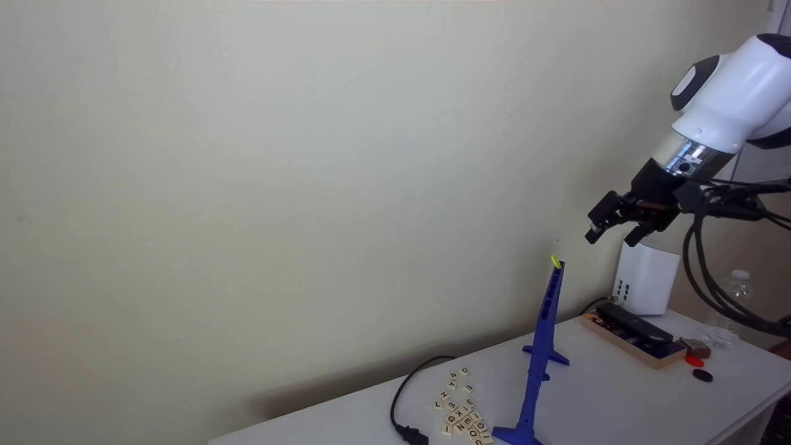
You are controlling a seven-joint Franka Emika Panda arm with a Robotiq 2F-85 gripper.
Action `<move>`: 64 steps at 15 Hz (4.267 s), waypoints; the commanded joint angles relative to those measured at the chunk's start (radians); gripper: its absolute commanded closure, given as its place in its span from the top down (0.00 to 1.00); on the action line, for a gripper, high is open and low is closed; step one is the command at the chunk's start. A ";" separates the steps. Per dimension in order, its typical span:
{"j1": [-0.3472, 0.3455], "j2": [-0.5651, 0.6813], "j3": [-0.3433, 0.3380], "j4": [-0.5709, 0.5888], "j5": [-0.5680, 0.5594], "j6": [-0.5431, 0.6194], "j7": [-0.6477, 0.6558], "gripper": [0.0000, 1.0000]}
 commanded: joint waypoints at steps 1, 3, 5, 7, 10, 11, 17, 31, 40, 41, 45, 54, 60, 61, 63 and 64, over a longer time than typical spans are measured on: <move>0.145 0.081 -0.130 0.107 0.000 0.095 0.085 1.00; 0.226 0.117 -0.201 0.157 0.000 0.146 0.130 1.00; 0.308 0.159 -0.276 0.209 0.000 0.197 0.181 1.00; 0.387 0.201 -0.352 0.253 0.000 0.243 0.231 1.00; 0.492 0.276 -0.500 0.283 0.056 0.303 0.209 1.00; 0.517 0.294 -0.532 0.293 0.064 0.323 0.211 1.00; 0.567 0.374 -0.596 0.334 0.067 0.405 0.248 1.00; 0.508 0.451 -0.520 0.392 0.115 0.391 0.222 1.00; 0.495 0.489 -0.515 0.413 0.143 0.366 0.232 1.00; 0.493 0.494 -0.514 0.417 0.145 0.366 0.231 1.00; 0.488 0.509 -0.508 0.421 0.161 0.363 0.227 1.00; 0.481 0.533 -0.502 0.434 0.176 0.359 0.234 1.00; 0.481 0.540 -0.506 0.436 0.173 0.361 0.236 1.00; 0.483 0.538 -0.508 0.433 0.171 0.360 0.236 1.00; 0.484 0.537 -0.511 0.429 0.169 0.359 0.236 1.00; 0.484 0.536 -0.512 0.427 0.168 0.359 0.236 1.00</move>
